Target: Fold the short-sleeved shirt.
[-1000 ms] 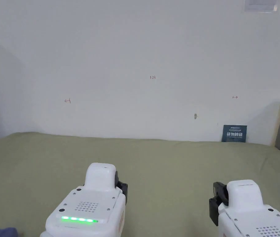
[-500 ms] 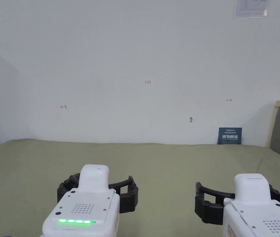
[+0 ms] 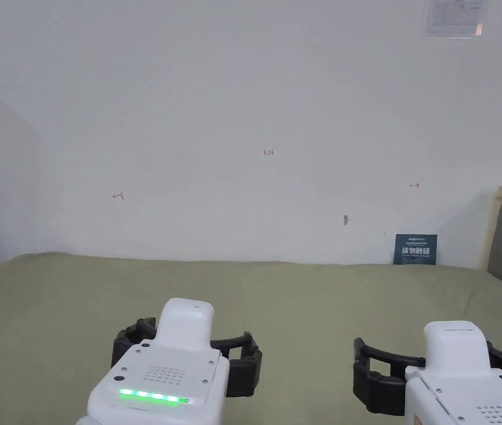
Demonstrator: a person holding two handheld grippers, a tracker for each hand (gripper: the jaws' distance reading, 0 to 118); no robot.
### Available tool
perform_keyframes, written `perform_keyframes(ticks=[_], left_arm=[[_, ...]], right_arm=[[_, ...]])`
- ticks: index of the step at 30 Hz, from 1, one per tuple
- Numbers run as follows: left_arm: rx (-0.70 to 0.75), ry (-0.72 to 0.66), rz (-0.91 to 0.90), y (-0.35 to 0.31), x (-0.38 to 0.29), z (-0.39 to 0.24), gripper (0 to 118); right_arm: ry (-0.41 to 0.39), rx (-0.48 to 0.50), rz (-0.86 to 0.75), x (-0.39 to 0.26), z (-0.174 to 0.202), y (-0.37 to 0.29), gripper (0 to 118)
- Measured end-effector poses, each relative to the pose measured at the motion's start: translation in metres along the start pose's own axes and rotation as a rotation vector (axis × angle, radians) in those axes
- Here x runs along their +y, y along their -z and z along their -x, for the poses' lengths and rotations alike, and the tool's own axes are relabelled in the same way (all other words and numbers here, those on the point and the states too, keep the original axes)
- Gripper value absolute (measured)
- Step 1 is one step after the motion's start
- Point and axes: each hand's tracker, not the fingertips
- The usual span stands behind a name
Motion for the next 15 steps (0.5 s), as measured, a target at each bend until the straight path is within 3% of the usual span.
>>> perform_keyframes(ticks=[8,11,15], left_arm=[[0.055,-0.02,-0.026,0.0,0.005,0.004,115],[0.047,0.047,-0.025,-0.003,0.006,0.004,115],[-0.066,-0.065,0.0,-0.013,0.011,0.01,115]], right_arm=[[0.005,-0.001,-0.014,0.002,0.005,-0.007,118],[0.004,0.009,-0.005,0.006,0.006,-0.005,118],[0.018,0.004,0.0,0.01,0.008,-0.007,118]])
